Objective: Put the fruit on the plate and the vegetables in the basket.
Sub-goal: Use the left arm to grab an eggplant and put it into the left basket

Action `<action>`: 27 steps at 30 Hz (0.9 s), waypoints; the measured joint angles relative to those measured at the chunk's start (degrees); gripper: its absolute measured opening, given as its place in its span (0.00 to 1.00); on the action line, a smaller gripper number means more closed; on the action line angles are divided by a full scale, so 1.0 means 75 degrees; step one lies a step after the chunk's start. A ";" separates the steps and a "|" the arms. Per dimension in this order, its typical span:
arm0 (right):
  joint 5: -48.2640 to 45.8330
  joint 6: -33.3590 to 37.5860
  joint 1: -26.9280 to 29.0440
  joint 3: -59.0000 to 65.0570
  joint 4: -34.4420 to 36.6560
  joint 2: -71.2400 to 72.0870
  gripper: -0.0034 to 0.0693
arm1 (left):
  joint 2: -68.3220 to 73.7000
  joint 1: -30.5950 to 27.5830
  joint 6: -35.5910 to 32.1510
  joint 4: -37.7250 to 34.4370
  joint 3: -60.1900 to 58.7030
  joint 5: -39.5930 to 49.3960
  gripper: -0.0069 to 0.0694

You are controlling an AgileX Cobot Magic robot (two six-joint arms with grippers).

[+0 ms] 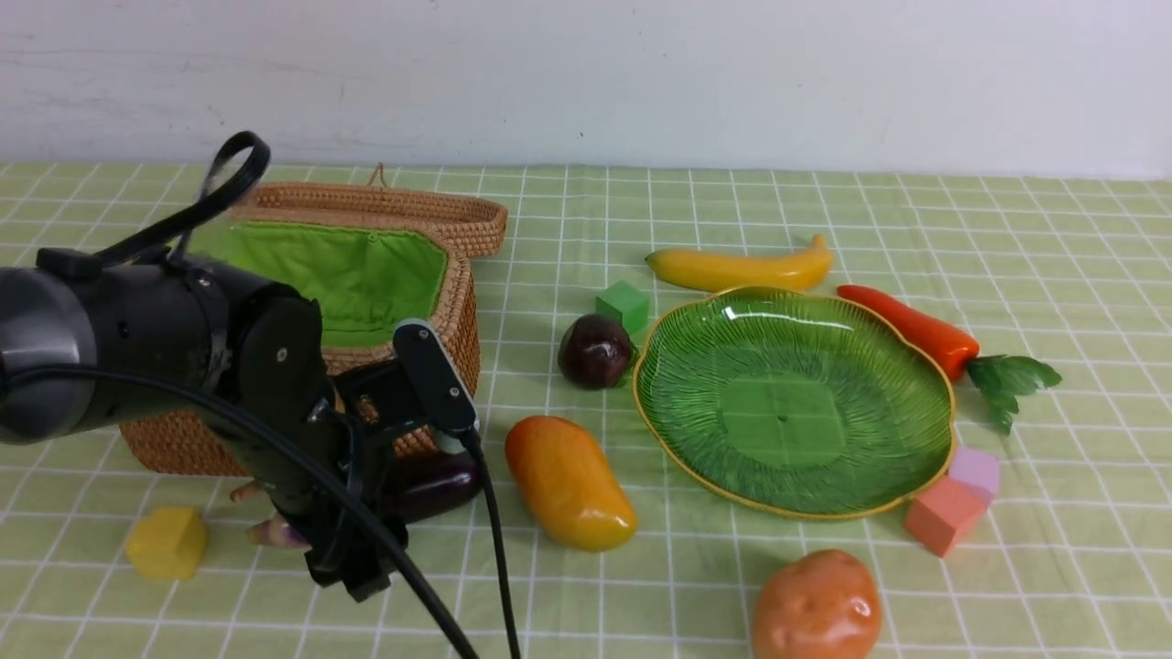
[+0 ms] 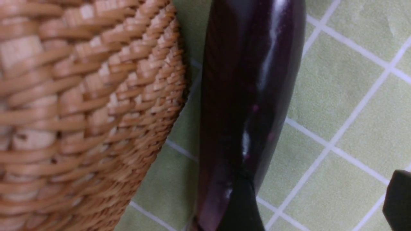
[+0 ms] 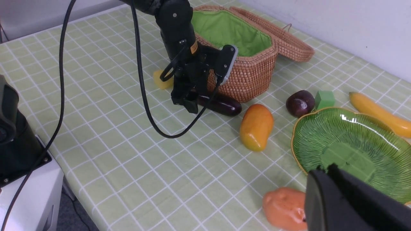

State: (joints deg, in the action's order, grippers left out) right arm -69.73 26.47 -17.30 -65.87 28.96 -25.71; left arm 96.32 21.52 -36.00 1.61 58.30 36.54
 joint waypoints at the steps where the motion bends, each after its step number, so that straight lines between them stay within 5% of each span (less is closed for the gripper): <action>1: 0.0000 0.0000 0.0000 0.0000 0.0000 0.0000 0.07 | 0.0000 0.0000 0.0000 0.0000 0.0000 0.0017 0.80; 27: 0.0451 -0.0868 0.0000 0.0000 -0.0477 0.0000 0.10 | -0.0379 0.0000 0.0000 -0.0021 0.0000 0.0310 0.78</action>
State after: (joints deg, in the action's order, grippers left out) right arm -66.35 19.96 -17.30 -65.87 25.38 -25.71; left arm 93.48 21.52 -36.00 1.45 58.30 38.87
